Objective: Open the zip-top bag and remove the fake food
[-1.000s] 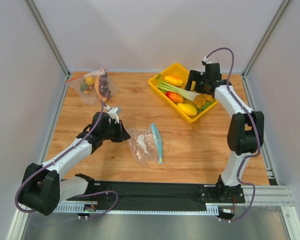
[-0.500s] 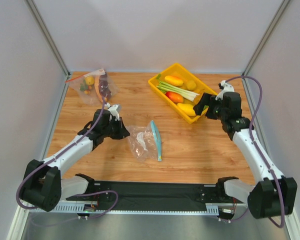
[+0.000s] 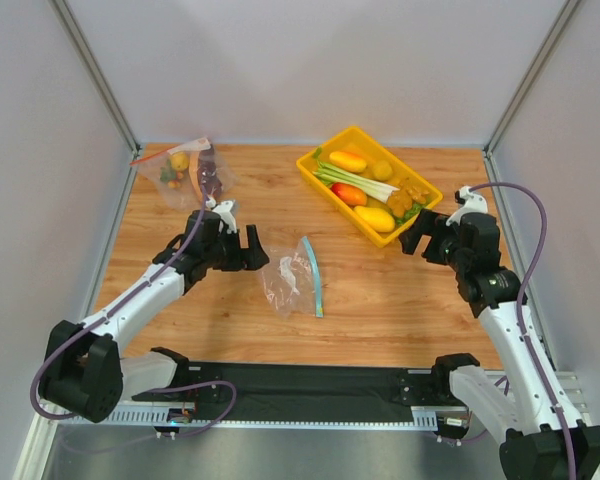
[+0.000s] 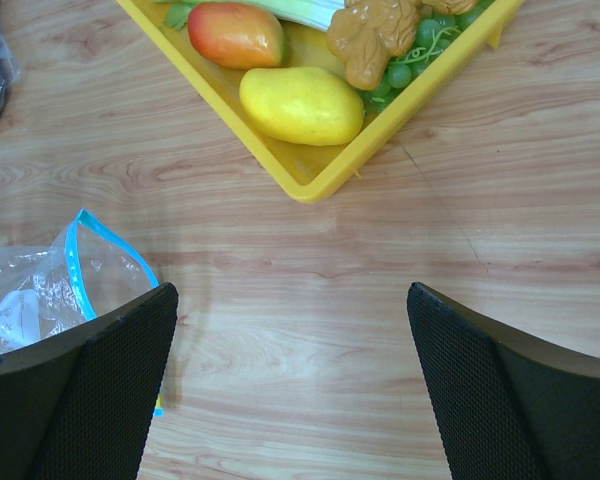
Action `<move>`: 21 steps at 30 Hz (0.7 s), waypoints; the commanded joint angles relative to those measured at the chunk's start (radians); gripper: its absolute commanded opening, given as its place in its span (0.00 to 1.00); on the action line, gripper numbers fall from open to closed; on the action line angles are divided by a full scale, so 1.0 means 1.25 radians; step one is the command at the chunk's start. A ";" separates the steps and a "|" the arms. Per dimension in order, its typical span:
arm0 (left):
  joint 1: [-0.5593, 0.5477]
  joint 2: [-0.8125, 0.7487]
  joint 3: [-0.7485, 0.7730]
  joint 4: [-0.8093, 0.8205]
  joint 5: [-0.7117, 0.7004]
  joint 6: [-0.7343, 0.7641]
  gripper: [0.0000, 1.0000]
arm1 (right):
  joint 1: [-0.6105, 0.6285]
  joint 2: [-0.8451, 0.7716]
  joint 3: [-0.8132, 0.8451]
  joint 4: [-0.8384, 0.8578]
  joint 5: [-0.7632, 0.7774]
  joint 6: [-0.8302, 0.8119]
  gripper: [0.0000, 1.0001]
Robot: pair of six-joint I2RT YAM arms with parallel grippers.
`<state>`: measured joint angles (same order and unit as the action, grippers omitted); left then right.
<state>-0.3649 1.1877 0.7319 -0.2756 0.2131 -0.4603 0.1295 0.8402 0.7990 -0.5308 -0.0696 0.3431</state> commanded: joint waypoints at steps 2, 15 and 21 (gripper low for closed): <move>0.004 -0.052 0.057 -0.092 -0.046 0.014 0.99 | -0.002 -0.023 0.009 -0.040 0.027 -0.005 0.98; 0.002 -0.276 0.235 -0.311 -0.165 0.109 0.99 | -0.002 -0.103 0.075 -0.108 0.081 -0.012 0.98; 0.004 -0.334 0.267 -0.354 -0.205 0.133 0.99 | -0.001 -0.125 0.091 -0.128 0.088 -0.016 0.98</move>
<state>-0.3649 0.7898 1.0374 -0.6487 -0.0010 -0.3359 0.1295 0.7029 0.8734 -0.6659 0.0154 0.3408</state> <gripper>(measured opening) 0.992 0.980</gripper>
